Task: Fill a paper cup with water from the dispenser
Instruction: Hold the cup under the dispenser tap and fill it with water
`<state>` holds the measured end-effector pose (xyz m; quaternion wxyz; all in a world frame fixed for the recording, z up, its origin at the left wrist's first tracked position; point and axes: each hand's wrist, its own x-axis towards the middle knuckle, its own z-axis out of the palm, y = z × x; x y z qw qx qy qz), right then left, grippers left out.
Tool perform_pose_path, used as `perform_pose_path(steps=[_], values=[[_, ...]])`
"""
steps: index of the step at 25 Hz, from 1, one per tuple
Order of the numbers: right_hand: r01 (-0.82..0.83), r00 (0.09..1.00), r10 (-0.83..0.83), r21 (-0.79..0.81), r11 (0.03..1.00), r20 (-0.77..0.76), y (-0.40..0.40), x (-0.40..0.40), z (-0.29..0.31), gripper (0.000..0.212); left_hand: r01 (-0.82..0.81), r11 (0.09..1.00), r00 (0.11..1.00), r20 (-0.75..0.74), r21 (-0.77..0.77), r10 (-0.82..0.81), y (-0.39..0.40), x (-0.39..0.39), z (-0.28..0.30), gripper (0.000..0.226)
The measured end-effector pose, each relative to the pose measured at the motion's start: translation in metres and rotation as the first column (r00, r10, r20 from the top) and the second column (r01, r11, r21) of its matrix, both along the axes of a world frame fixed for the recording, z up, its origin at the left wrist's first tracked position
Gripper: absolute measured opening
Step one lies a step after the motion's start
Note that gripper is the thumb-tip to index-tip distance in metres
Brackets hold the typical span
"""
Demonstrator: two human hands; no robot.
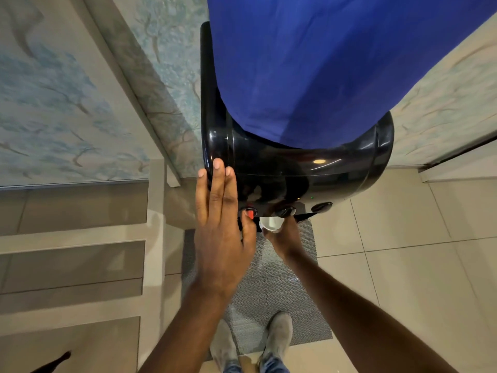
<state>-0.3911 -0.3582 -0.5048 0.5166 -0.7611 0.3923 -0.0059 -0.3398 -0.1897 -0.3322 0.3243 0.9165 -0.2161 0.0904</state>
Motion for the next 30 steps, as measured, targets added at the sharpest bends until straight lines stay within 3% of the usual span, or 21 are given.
perform_pose_path(steps=[9, 13, 16, 19, 22, 30], values=[[-0.01, 1.0, 0.011, -0.008, 1.0, 0.016, -0.003, 0.0, -0.013, 0.068, -0.014, 0.999, 1.0, 0.017, -0.038, 0.014, 0.0, -0.002, 0.003, 0.084], [0.008, 1.0, -0.008, -0.02, 1.0, 0.022, 0.002, -0.02, 0.0, 0.079, -0.013, 0.999, 1.0, 0.015, -0.034, 0.013, -0.001, -0.002, 0.006, 0.084], [0.125, 0.989, -0.126, 0.016, 0.992, 0.074, 0.012, -0.047, 0.022, 0.062, -0.021, 0.999, 1.0, 0.016, -0.038, 0.022, -0.001, -0.003, 0.009, 0.083], [0.266, 0.939, -0.292, 0.157, 0.951, 0.182, 0.023, -0.067, 0.055, 0.043, -0.012, 0.999, 1.0, 0.006, -0.032, 0.012, 0.0, -0.003, 0.009, 0.083], [0.271, 0.901, -0.335, 0.245, 0.931, 0.275, 0.023, -0.067, 0.09, 0.043, 0.003, 1.0, 1.0, -0.009, -0.014, -0.003, 0.001, -0.003, 0.009, 0.084], [0.302, 0.875, -0.364, 0.228, 0.925, 0.319, 0.024, -0.035, 0.109, 0.04, -0.001, 1.0, 1.0, -0.021, -0.011, 0.001, 0.0, -0.003, 0.01, 0.081]])
